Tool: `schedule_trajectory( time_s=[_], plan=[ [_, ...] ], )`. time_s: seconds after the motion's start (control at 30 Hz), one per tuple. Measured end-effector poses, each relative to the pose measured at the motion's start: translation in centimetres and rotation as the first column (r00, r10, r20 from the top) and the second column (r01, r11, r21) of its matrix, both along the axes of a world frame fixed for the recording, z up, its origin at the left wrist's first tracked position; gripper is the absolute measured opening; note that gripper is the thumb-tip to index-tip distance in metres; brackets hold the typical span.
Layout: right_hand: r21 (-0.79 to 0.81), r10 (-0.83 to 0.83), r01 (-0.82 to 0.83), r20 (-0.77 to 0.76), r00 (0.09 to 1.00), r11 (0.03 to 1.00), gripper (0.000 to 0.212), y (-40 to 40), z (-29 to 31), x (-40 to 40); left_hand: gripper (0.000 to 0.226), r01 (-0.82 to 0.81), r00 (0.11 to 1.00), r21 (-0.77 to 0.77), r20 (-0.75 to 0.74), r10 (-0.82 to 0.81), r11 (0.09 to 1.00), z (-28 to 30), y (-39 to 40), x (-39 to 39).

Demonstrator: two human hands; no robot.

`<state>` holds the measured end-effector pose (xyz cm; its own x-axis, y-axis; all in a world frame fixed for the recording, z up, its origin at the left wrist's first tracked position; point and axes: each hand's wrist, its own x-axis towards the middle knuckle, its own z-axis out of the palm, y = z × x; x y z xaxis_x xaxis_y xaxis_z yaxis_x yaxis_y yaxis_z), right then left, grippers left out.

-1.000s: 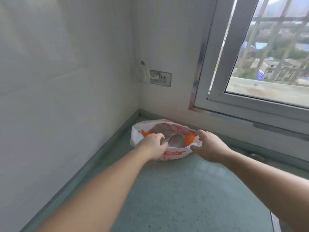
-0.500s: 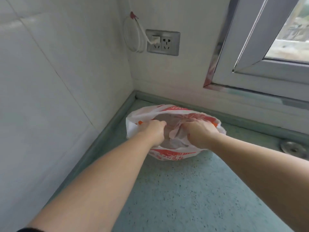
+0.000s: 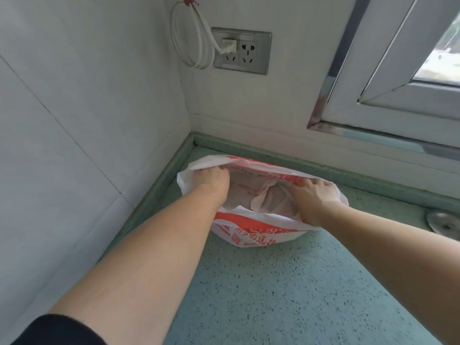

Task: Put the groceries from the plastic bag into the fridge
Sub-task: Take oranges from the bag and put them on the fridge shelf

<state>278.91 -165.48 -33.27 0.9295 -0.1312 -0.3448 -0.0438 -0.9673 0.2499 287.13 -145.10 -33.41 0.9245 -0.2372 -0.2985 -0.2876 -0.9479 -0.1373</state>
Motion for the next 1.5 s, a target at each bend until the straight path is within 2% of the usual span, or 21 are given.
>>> schedule_trajectory(
  time_s=[0.1,0.17,0.23,0.33,0.47,0.57,0.67,0.77,0.87,1.0,1.07,1.17,1.3,1.5],
  plan=[
    [-0.022,0.022,-0.021,0.060,0.998,1.000,0.053,0.1,0.4,0.3,0.058,0.017,1.000,0.088,0.007,-0.018,0.996,0.0,0.5,0.4],
    [-0.018,0.034,-0.032,0.079,0.996,0.999,0.043,0.3,0.6,0.3,0.046,0.055,0.998,0.109,-0.005,-0.055,0.992,-0.7,1.0,0.9],
    [-0.003,0.041,-0.041,0.091,0.995,0.999,0.039,0.6,0.8,0.2,0.034,0.082,0.995,0.019,-0.057,-0.081,0.996,-0.5,1.1,0.5],
    [0.065,0.014,-0.022,0.112,0.994,0.998,0.040,1.6,0.9,0.3,0.038,0.127,0.989,-0.080,-0.067,-0.133,0.989,0.6,0.6,-0.6],
    [0.236,-0.034,0.007,0.107,0.994,0.972,0.053,2.9,1.3,0.4,0.028,0.111,0.976,-0.323,-0.142,-0.164,0.940,1.2,-0.4,-1.4],
    [0.371,-0.068,0.030,0.090,0.994,0.928,0.065,3.1,1.9,0.1,0.054,0.157,0.965,-0.364,-0.140,-0.221,0.918,1.9,-0.5,-1.7],
    [0.492,-0.104,0.062,0.058,0.993,0.869,0.072,3.1,2.9,-0.6,0.057,0.150,0.953,-0.408,-0.184,-0.242,0.901,2.6,-0.2,-2.2],
    [0.647,-0.178,0.084,0.082,0.981,0.758,0.075,3.1,4.4,-1.5,0.063,0.132,0.944,-0.451,-0.214,-0.250,0.883,3.9,-0.1,-2.9],
    [0.764,-0.265,0.144,0.037,0.964,0.629,0.068,2.7,6.2,-2.3,0.071,0.131,0.942,-0.480,-0.213,-0.260,0.867,5.2,-0.1,-4.0],
    [0.846,-0.389,0.176,0.040,0.920,0.503,0.058,2.6,8.1,-3.4,0.060,0.101,0.961,-0.557,-0.160,-0.226,0.825,7.3,0.5,-6.1],
    [0.846,-0.405,0.155,0.077,0.911,0.509,0.060,2.7,9.1,-4.3,0.064,0.098,0.974,-0.560,-0.116,-0.195,0.823,8.5,1.0,-7.4],
    [0.813,-0.380,0.104,0.151,0.913,0.573,0.066,2.7,11.5,-6.5,0.074,0.094,0.986,-0.554,-0.062,-0.153,0.827,10.7,1.6,-10.0],
    [0.775,-0.360,0.038,0.249,0.899,0.631,0.072,1.9,15.5,-11.3,0.075,0.113,0.992,-0.508,0.008,-0.126,0.854,14.9,1.2,-14.5],
    [0.747,-0.411,0.000,0.366,0.835,0.665,0.072,-3.1,22.6,-21.2,0.074,0.277,0.961,-0.490,0.161,-0.227,0.826,22.3,-3.5,-21.9]
  ],
)
